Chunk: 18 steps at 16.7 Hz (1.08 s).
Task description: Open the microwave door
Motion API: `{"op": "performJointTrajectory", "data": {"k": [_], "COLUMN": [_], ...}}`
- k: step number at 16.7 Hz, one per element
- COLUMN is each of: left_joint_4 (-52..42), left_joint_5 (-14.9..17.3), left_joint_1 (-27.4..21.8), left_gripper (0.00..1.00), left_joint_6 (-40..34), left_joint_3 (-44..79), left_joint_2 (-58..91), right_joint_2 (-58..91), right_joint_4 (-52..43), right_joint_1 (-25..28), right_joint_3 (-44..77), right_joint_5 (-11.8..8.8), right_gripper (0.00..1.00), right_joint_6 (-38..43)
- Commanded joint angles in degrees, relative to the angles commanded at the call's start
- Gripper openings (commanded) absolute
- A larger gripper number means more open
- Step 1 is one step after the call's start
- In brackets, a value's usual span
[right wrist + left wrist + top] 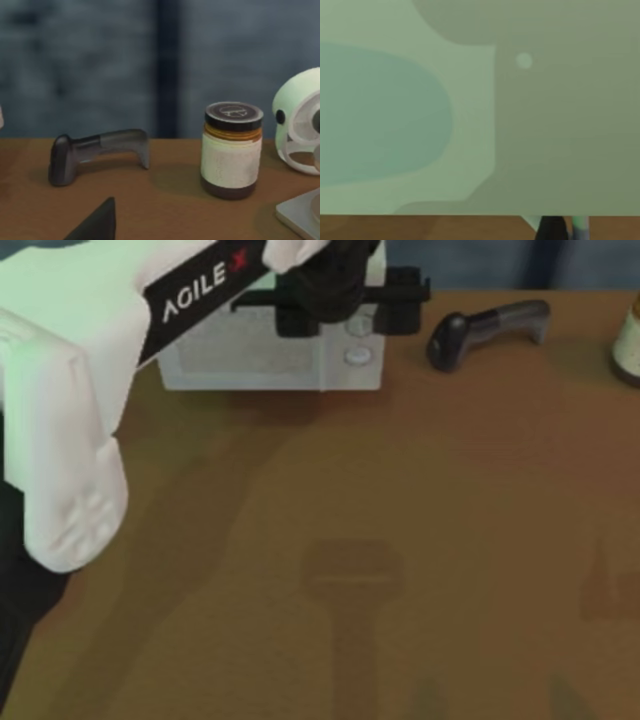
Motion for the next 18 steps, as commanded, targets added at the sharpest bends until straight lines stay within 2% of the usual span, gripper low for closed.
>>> {"op": "performJointTrajectory", "data": {"k": [8,9,18], "left_joint_4": [0.0,0.3,5.0], "left_joint_5": [0.0,1.2,-0.9], "left_joint_1": [0.0,-2.0,-1.7], "left_gripper": [0.0,0.0,0.0], "left_joint_6": [0.0,-0.5,-1.7], "left_joint_3": [0.0,-1.3,-13.0], "left_joint_2": [0.0,-1.3,-7.5], "right_joint_2": [0.0,0.0,0.0], "right_joint_4": [0.0,0.0,0.0], "right_joint_1": [0.0,0.0,0.0], "right_joint_3": [0.0,0.0,0.0], "right_joint_5": [0.0,0.0,0.0], "right_gripper": [1.0,1.0,1.0], "right_joint_6": [0.0,0.0,0.0]}}
